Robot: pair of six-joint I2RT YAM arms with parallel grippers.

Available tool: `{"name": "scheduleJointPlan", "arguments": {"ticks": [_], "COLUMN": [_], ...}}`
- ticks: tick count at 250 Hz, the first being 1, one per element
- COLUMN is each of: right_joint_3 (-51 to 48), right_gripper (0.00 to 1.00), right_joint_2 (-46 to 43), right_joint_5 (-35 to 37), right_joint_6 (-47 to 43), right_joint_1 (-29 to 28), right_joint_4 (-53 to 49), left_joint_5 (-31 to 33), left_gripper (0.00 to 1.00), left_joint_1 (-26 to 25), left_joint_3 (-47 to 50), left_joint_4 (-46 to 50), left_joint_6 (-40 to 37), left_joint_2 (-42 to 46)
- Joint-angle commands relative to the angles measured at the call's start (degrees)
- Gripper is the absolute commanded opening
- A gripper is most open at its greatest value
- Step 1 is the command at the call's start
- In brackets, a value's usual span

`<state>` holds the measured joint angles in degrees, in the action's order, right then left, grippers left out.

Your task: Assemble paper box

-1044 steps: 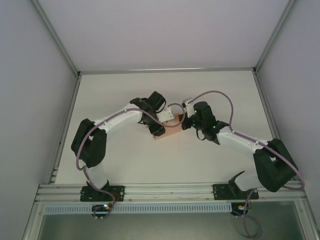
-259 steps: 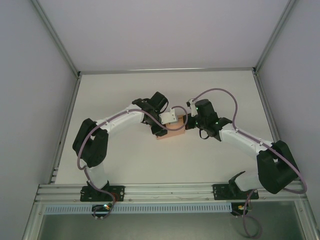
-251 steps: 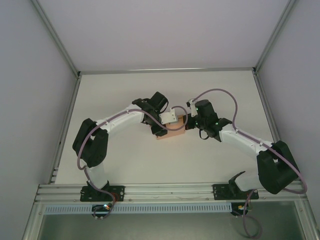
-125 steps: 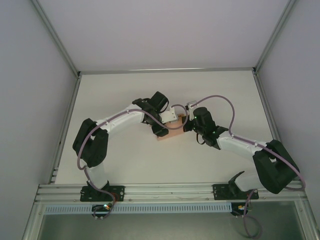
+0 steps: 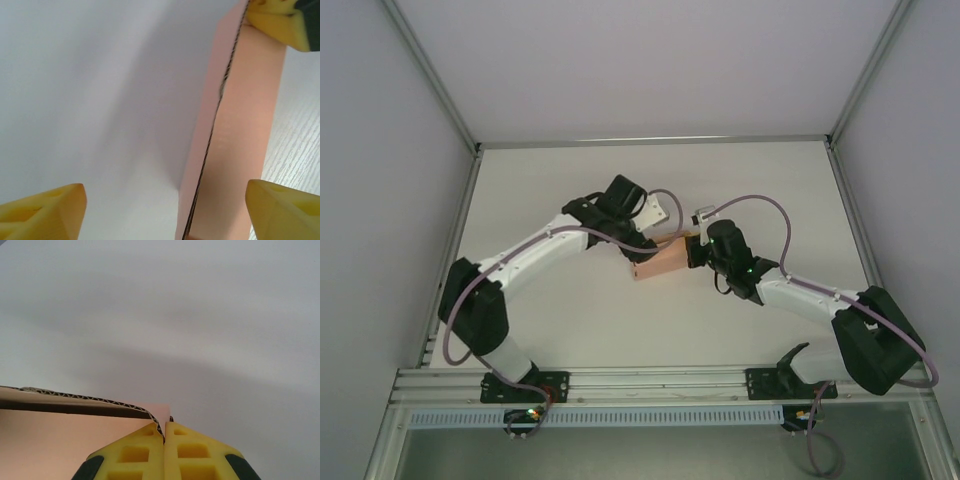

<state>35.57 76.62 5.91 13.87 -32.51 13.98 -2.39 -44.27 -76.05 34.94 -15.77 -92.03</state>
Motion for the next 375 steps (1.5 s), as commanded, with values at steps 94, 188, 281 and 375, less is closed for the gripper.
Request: {"name": "scheduleJointPlan", "arguments": {"ticks": [94,188,281,375], "right_joint_3": [-1.12,-1.08,-0.53,-2.52], "right_gripper": [0.0,0.0,0.0,0.0], "right_joint_2": [1.65,1.6,0.84,-2.09], "right_joint_5": [0.43,0.5,6.35,11.73], "right_joint_6": [-0.35,-0.31,2.17,6.06], "right_joint_1": [-1.63,-1.69,-3.09,-5.9], "right_joint_4": [-14.29,-14.68,-16.96,-15.6], "left_joint_5": [4.24,7.75,7.81,14.38], "left_gripper": [0.33,0.06,0.0,0.0], "left_joint_1": [-1.01,-2.22,-2.54,-4.41], "left_joint_3": [6.38,2.66,-1.38,7.51], "left_joint_4": [0.9,6.7,7.08,0.41], "left_joint_6": [16.63,19.02,47.6,62.23], "left_joint_2": [5.98,1.39,-2.49,0.09]}}
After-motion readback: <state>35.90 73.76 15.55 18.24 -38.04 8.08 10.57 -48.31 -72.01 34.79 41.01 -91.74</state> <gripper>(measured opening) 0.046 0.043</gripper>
